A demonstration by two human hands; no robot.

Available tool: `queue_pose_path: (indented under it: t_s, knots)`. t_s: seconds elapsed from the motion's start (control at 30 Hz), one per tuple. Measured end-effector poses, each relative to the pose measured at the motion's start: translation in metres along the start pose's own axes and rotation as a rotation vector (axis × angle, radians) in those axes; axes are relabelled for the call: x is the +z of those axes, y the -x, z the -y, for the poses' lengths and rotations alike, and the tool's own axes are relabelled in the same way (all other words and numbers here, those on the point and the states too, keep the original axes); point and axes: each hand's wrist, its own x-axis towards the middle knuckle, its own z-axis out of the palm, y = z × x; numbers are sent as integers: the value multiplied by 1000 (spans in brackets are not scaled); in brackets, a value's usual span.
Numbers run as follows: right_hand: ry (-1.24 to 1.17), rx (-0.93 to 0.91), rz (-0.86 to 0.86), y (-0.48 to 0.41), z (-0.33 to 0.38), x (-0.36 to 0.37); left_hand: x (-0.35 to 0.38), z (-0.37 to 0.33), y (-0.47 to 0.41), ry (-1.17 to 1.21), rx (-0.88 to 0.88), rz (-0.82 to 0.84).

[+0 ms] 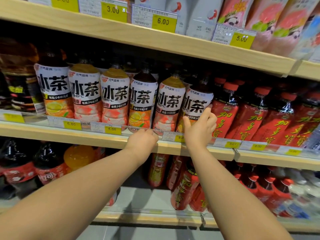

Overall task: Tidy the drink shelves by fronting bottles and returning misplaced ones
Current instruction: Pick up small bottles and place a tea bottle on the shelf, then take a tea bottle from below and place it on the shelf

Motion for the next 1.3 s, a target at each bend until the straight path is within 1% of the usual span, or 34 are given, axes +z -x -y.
queue_pose_path:
  t_s: [0.07,0.13,0.17,0.2,0.27,0.33,0.4,0.5,0.6,0.77,0.83,0.87,0.9,0.97,1.0,1.07,1.17,1.3]
  knots:
    - [24,19,25,0,2,-6,3,6,8,89,42,-28]
    - [34,-27,29,8,2,-14,7,22,22,219,73,-62]
    - [28,-105,20,17,3,-16,11,33,30,230,68,-112]
    - [17,-220,24,30,4,-16,18,45,40,209,32,-172]
    - [6,-490,93,65,6,-7,36,72,60,152,-112,-261]
    - [50,-698,168,98,6,15,54,94,79,110,-229,-276]
    - [124,-811,224,119,8,39,67,109,89,83,-235,-241]
    - [236,-829,272,135,14,65,76,116,89,40,-198,-228]
    - [343,-802,271,143,12,83,87,113,87,48,-187,-286]
    - [415,-882,116,143,-6,111,106,108,88,185,-202,-438]
    - [406,-866,63,144,-7,124,127,107,100,305,-277,-458]
    - [416,-863,41,144,-7,129,140,106,107,354,-327,-428]
    - [418,-864,17,145,-8,133,152,106,113,391,-373,-345]
    - [392,-874,-27,143,-11,141,171,109,116,472,-461,-130]
    - [388,-877,-51,142,-12,143,177,110,113,516,-500,-83]
    - [403,-882,-99,140,-13,147,183,110,101,542,-532,-51]
    - [427,-907,-155,140,-16,149,189,102,78,467,-514,21]
    - [439,-912,-213,139,-16,152,195,97,59,454,-537,126]
